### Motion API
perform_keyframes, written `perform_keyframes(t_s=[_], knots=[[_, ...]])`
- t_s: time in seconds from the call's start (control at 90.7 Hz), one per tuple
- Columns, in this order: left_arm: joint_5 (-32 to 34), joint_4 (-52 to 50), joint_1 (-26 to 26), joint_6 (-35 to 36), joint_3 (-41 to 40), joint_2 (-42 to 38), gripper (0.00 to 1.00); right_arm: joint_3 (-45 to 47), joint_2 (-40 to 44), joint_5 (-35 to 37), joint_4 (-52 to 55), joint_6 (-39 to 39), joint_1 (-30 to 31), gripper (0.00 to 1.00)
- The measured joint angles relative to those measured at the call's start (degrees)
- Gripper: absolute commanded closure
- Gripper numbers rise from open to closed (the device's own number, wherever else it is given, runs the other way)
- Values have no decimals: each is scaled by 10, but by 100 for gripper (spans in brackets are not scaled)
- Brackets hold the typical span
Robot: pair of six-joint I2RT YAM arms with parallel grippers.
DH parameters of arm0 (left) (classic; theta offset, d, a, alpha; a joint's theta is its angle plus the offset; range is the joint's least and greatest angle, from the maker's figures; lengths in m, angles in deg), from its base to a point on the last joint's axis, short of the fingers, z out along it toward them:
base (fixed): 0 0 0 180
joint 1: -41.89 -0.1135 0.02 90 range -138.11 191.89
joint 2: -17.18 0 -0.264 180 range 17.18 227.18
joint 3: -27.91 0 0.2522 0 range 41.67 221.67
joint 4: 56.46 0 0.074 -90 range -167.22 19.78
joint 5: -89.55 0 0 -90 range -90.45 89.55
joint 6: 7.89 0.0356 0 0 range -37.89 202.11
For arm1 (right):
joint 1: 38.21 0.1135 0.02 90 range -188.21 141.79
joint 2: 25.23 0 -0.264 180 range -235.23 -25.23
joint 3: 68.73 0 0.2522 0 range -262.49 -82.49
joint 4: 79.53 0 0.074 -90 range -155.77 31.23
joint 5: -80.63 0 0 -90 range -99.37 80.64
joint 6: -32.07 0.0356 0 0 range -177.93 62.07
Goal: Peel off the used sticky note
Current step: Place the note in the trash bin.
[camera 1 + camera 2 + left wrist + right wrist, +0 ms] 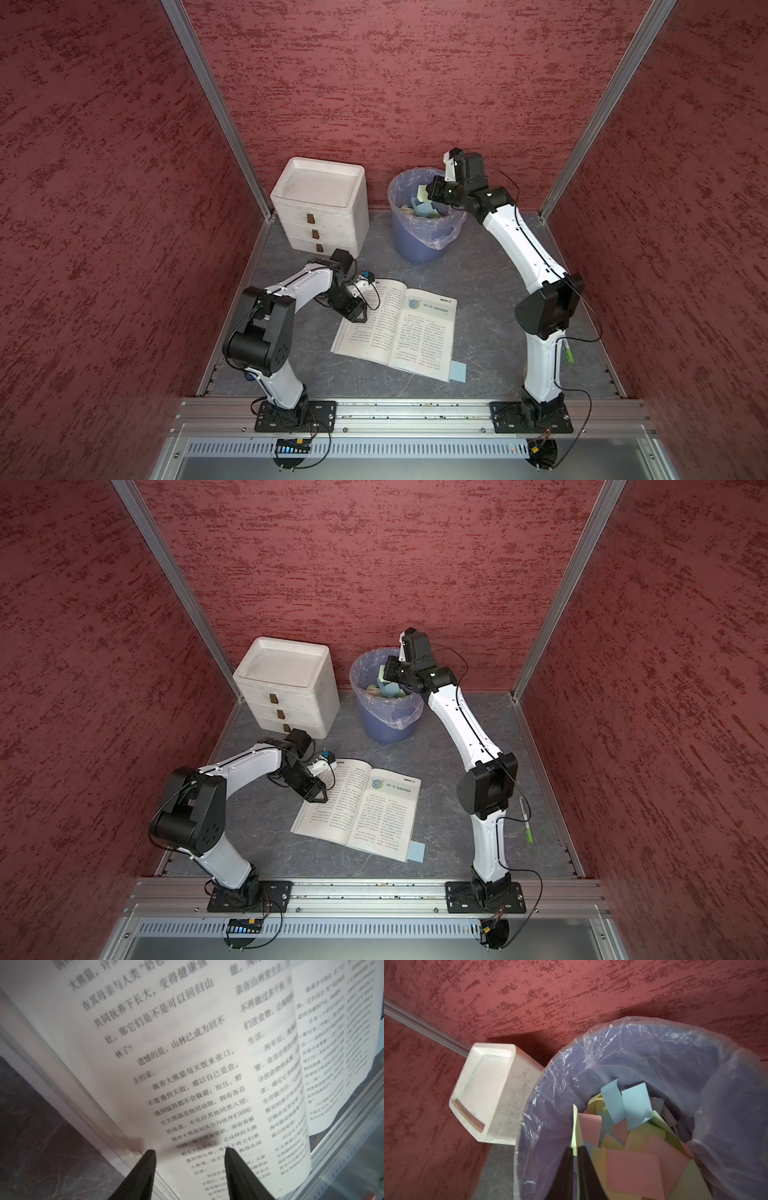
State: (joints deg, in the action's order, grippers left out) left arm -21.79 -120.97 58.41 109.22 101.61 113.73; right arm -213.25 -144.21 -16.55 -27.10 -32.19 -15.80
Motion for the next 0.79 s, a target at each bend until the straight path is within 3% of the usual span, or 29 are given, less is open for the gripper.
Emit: perform_keyframes(t_s=[0.121, 0.242, 0.54, 0.793], knots=[[8, 7, 3, 1, -3, 0, 45, -40, -13, 16, 5, -29, 11, 40], [12, 12, 6, 2, -3, 2, 45, -88, -19, 40, 15, -81, 32, 27], [21, 14, 9, 2, -7, 2, 46, -122, -18, 94, 61, -177, 64, 20], [22, 14, 9, 1, -8, 2, 47, -122, -19, 201, 93, -273, 81, 6]])
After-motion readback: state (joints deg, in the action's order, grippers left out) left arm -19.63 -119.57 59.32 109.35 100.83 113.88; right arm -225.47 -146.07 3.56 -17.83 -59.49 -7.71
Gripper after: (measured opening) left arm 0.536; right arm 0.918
